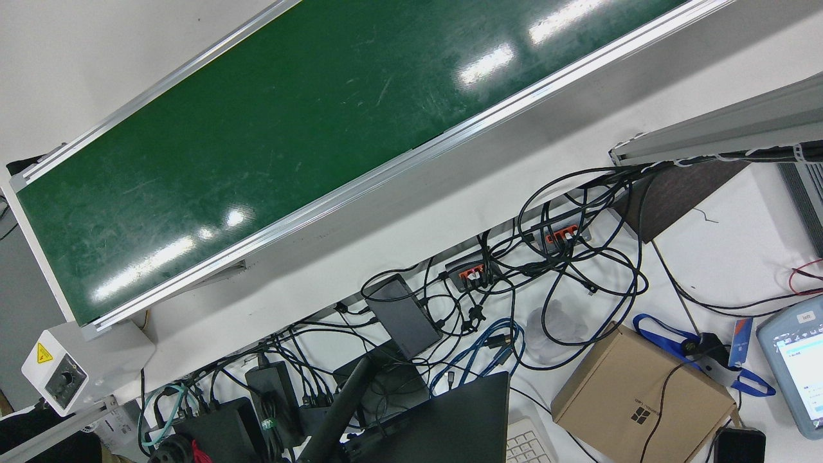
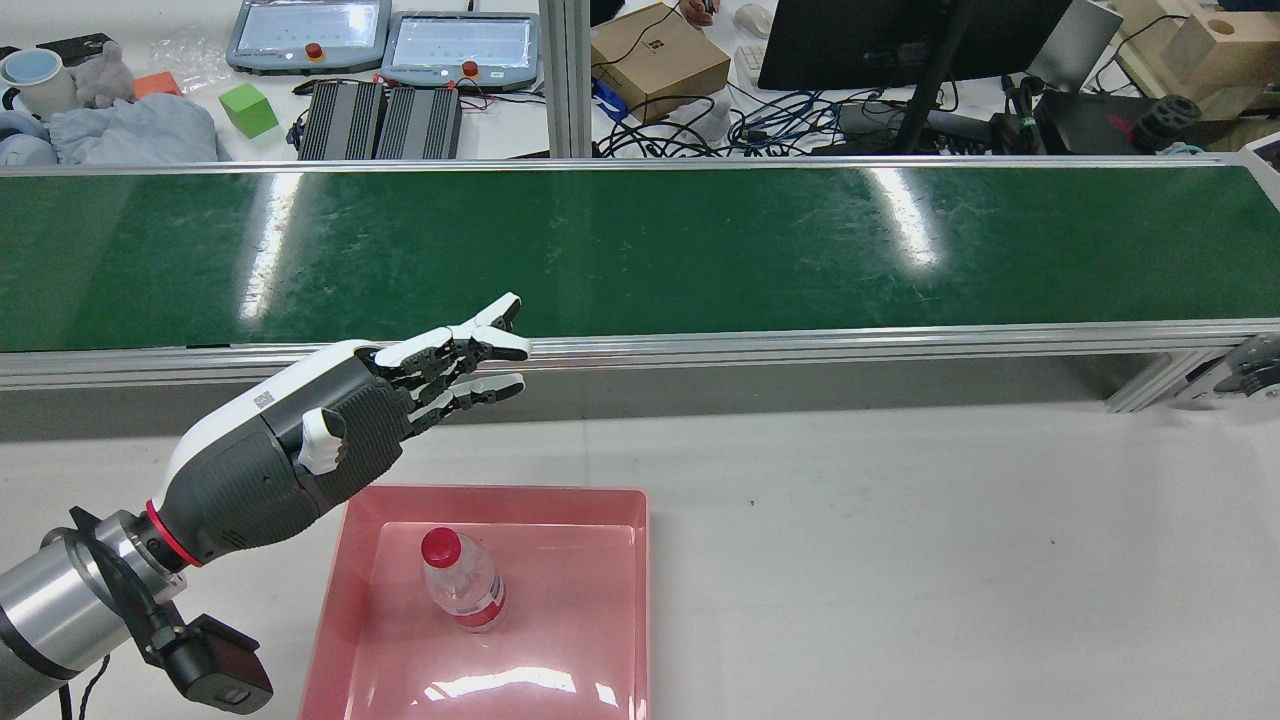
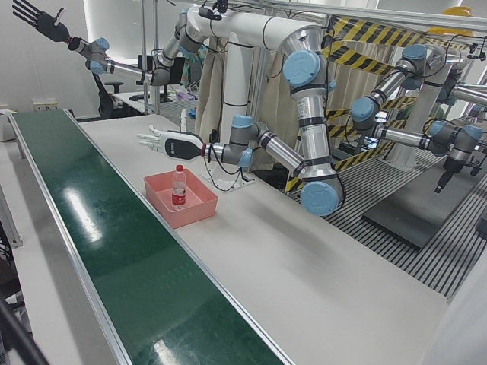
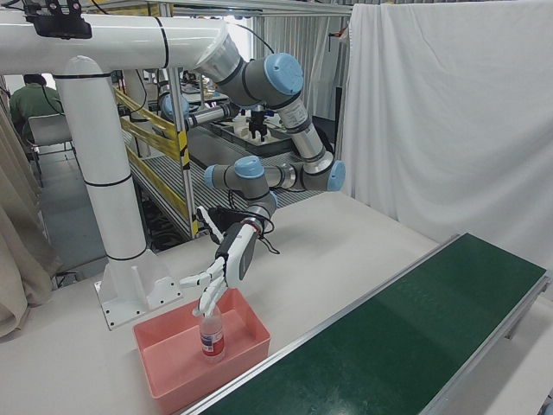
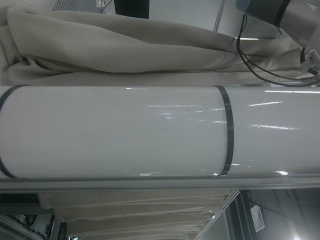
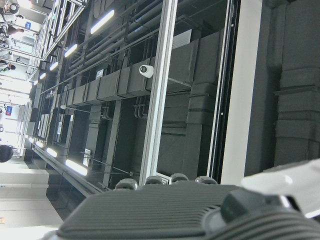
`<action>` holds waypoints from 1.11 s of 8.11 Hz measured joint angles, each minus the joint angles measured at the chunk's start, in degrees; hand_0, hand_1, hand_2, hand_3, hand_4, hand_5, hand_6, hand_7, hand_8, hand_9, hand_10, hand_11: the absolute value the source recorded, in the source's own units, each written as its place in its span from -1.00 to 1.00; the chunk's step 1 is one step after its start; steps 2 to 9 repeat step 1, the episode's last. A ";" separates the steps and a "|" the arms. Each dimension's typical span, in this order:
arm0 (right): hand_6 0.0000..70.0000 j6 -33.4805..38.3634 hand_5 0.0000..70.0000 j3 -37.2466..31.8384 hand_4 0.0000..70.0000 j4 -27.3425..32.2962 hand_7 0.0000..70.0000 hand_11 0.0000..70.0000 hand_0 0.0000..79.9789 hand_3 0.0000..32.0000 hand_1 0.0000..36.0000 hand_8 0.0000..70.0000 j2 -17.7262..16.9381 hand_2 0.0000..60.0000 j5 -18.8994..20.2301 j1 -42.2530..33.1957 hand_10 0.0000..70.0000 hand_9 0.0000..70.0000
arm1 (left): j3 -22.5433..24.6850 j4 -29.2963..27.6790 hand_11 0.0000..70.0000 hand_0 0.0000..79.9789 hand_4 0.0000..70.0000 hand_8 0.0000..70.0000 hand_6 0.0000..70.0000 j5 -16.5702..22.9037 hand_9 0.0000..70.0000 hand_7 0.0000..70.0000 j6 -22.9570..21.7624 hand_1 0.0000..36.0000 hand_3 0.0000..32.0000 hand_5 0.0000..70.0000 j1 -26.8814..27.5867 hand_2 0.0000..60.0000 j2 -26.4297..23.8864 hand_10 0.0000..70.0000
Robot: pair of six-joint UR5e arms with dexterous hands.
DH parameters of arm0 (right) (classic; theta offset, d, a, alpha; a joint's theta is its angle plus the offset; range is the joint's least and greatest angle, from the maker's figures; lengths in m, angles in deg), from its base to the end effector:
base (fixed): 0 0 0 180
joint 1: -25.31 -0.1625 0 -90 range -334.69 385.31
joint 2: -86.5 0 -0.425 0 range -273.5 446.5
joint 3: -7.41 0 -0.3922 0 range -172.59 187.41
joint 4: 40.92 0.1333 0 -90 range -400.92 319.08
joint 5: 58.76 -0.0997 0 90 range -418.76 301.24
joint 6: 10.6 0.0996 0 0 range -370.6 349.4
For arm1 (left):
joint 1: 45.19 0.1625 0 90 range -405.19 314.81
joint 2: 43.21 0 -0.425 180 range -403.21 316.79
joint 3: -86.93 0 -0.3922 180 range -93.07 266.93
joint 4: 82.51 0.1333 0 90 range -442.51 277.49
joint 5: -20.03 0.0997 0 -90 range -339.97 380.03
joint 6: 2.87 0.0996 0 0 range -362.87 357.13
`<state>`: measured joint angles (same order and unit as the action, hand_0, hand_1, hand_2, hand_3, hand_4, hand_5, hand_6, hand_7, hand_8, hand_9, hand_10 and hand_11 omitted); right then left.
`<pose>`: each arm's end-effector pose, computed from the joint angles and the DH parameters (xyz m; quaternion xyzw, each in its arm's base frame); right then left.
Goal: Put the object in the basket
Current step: 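Open the left hand fingers to release the bottle into the tray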
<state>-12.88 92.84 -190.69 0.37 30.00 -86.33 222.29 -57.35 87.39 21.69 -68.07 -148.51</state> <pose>0.3312 -0.4675 0.6290 -0.1844 0.8440 -0.4948 0.0939 0.3359 -0.3281 0.2583 -0.2326 0.8449 -0.4380 0.2005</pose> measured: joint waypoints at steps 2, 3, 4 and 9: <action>-1.00 0.00 -1.00 0.00 -1.00 0.00 -1.00 -1.00 -1.00 -1.00 -1.00 -1.00 0.00 -1.00 0.00 0.01 -1.00 -1.00 | 0.00 -0.17 -0.54 -0.60 -0.43 -0.88 -0.86 0.03 -0.86 -0.86 -0.16 -1.00 -1.00 0.10 -0.03 -1.00 0.00 -0.67; -1.00 0.00 -1.00 0.00 -1.00 0.00 -1.00 -1.00 -1.00 -1.00 -1.00 -1.00 0.00 -1.00 0.00 0.01 -1.00 -1.00 | 0.00 -0.17 -0.54 -0.60 -0.43 -0.88 -0.86 0.03 -0.86 -0.86 -0.16 -1.00 -1.00 0.10 -0.03 -1.00 0.00 -0.67; -1.00 0.00 -1.00 0.00 -1.00 0.00 -1.00 -1.00 -1.00 -1.00 -1.00 -1.00 0.00 -1.00 0.00 0.01 -1.00 -1.00 | 0.00 -0.17 -0.54 -0.60 -0.43 -0.88 -0.86 0.03 -0.86 -0.86 -0.16 -1.00 -1.00 0.10 -0.03 -1.00 0.00 -0.67; -1.00 0.00 -1.00 0.00 -1.00 0.00 -1.00 -1.00 -1.00 -1.00 -1.00 -1.00 0.00 -1.00 0.00 0.01 -1.00 -1.00 | 0.00 -0.17 -0.54 -0.60 -0.43 -0.88 -0.86 0.03 -0.86 -0.86 -0.16 -1.00 -1.00 0.10 -0.03 -1.00 0.00 -0.67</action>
